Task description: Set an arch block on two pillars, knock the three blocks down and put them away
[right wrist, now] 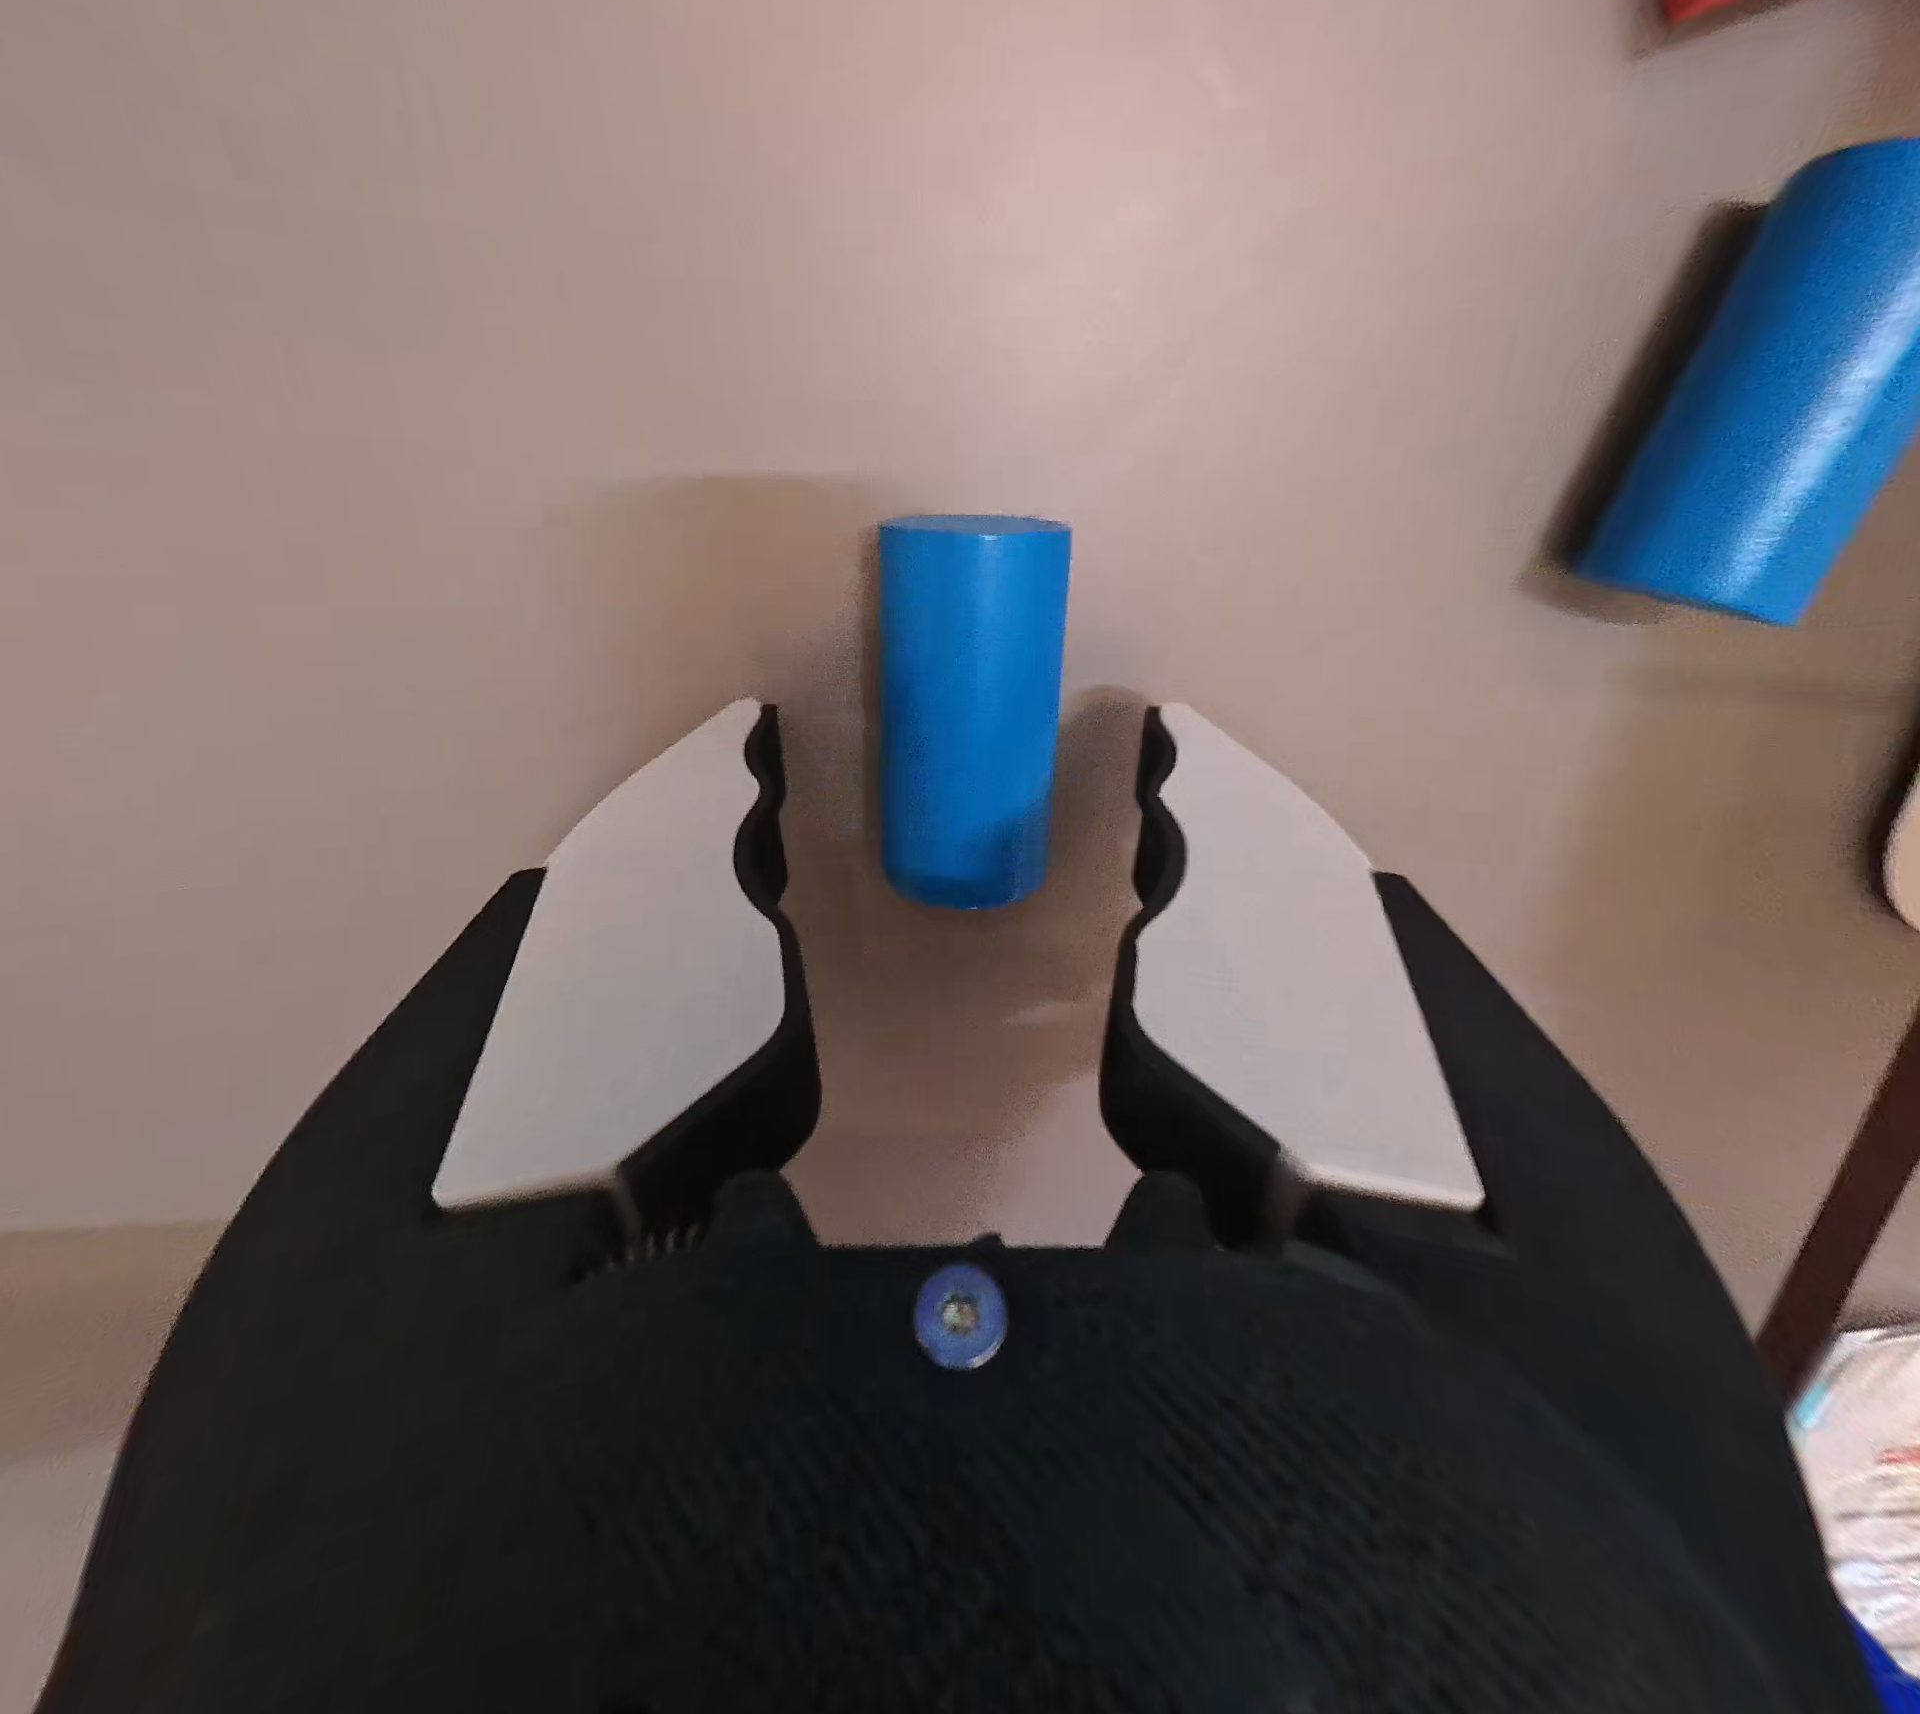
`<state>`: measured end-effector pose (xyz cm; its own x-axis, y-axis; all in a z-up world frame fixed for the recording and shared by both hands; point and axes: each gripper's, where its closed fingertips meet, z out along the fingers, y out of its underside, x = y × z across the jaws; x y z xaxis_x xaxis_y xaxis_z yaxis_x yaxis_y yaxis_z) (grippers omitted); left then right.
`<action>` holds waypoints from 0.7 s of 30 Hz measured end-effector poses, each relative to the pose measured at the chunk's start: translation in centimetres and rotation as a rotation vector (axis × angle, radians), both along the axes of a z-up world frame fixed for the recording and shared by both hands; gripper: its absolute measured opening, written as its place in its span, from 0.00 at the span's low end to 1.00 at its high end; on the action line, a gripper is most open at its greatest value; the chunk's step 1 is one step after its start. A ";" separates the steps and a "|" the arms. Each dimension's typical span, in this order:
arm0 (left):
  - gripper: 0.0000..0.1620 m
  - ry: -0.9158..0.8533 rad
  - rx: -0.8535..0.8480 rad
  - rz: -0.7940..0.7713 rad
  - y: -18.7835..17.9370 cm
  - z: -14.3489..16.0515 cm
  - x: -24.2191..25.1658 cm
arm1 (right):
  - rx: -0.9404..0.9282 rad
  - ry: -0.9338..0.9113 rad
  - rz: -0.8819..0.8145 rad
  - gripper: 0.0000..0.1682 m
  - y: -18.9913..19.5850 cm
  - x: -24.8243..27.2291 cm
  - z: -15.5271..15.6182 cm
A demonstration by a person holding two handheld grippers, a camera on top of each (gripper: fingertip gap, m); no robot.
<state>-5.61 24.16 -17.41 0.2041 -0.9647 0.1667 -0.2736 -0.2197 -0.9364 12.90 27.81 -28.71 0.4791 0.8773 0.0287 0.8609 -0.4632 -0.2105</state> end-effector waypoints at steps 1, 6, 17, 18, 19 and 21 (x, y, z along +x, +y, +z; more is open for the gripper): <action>0.01 -0.002 -0.003 0.000 0.0 0.0 0.0 | -0.017 0.003 -0.008 0.36 -0.1 0.0 -0.3; 0.01 -0.006 -0.014 0.000 0.2 -0.2 -0.1 | -0.006 0.035 -0.036 0.20 -0.1 -0.5 -0.3; 0.02 0.002 -0.068 -0.033 -0.1 -1.3 0.5 | 0.361 0.132 -0.618 0.20 -3.5 11.7 13.8; 0.02 0.001 -0.071 -0.037 -0.2 -1.3 0.5 | 0.389 0.119 -0.748 0.20 -4.7 15.0 14.8; 0.02 0.000 -0.074 -0.039 -0.2 -1.3 0.6 | 0.399 0.108 -0.872 0.20 -6.1 18.1 15.3; 0.02 -0.001 -0.079 -0.043 -0.4 -1.3 0.8 | 0.412 0.053 -1.094 0.20 -9.3 23.8 14.8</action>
